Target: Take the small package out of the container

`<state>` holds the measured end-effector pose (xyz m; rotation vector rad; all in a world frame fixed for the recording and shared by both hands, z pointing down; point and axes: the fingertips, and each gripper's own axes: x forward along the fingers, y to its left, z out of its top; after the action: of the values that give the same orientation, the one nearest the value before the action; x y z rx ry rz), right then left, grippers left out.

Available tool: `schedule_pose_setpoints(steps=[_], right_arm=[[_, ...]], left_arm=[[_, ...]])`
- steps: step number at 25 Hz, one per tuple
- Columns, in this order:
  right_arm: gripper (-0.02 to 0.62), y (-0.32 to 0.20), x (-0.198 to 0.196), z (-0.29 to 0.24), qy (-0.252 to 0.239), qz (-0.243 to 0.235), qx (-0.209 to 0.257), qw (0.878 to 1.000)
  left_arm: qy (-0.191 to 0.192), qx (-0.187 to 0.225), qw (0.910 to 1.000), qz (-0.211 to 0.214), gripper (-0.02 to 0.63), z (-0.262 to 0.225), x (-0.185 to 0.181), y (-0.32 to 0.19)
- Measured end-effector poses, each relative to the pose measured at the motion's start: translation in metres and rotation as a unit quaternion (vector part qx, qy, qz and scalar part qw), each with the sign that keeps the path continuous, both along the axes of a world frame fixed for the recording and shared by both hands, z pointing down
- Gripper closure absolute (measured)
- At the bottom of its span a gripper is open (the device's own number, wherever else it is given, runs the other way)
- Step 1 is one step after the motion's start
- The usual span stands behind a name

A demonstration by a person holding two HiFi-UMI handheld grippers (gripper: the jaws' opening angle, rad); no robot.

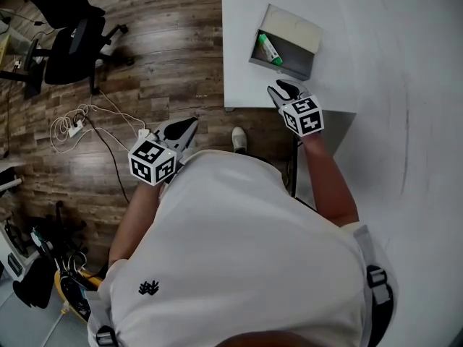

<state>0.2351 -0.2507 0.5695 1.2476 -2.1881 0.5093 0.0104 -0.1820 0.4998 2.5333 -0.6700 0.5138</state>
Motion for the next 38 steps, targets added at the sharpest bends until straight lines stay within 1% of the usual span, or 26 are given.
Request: schedule_pose_setpoints(steps=[6, 10, 15, 23, 25, 27, 29, 34, 38], right_arm=[[0.432, -0.054, 0.025, 0.029, 0.014, -0.009, -0.014, 1.000], [0.396, -0.089, 0.033, 0.047, 0.025, -0.013, -0.027, 0.999], [0.388, -0.121, 0.038, 0.071, 0.028, -0.013, -0.053, 0.998], [0.391, -0.143, 0.033, 0.095, 0.034, -0.027, -0.077, 0.996], [0.418, -0.147, 0.033, 0.103, 0.040, -0.029, -0.084, 0.995], [0.471, -0.151, 0.036, 0.109, 0.045, -0.023, -0.088, 0.995], [0.492, -0.152, 0.040, 0.110, 0.049, -0.015, -0.087, 0.995], [0.499, -0.153, 0.050, 0.104, 0.054, -0.006, -0.080, 0.995], [0.500, -0.151, 0.056, 0.088, 0.042, 0.015, -0.069, 0.997]], left_arm=[[-0.015, 0.005, 0.9990, -0.041, 0.598, -0.001, 0.011, -0.018], [-0.024, 0.009, 0.9965, -0.079, 0.598, -0.005, 0.006, -0.028], [-0.033, 0.006, 0.9920, -0.122, 0.598, -0.007, -0.004, -0.033], [-0.044, 0.001, 0.9848, -0.168, 0.598, -0.007, -0.023, -0.024], [-0.046, 0.000, 0.9838, -0.173, 0.598, -0.005, -0.026, -0.023], [-0.049, 0.000, 0.9832, -0.176, 0.598, -0.003, -0.028, -0.024], [-0.048, -0.001, 0.9827, -0.179, 0.598, -0.002, -0.031, -0.022], [-0.044, 0.002, 0.9838, -0.174, 0.598, -0.001, -0.033, -0.021], [-0.036, 0.008, 0.9859, -0.163, 0.598, 0.000, -0.034, -0.019]])
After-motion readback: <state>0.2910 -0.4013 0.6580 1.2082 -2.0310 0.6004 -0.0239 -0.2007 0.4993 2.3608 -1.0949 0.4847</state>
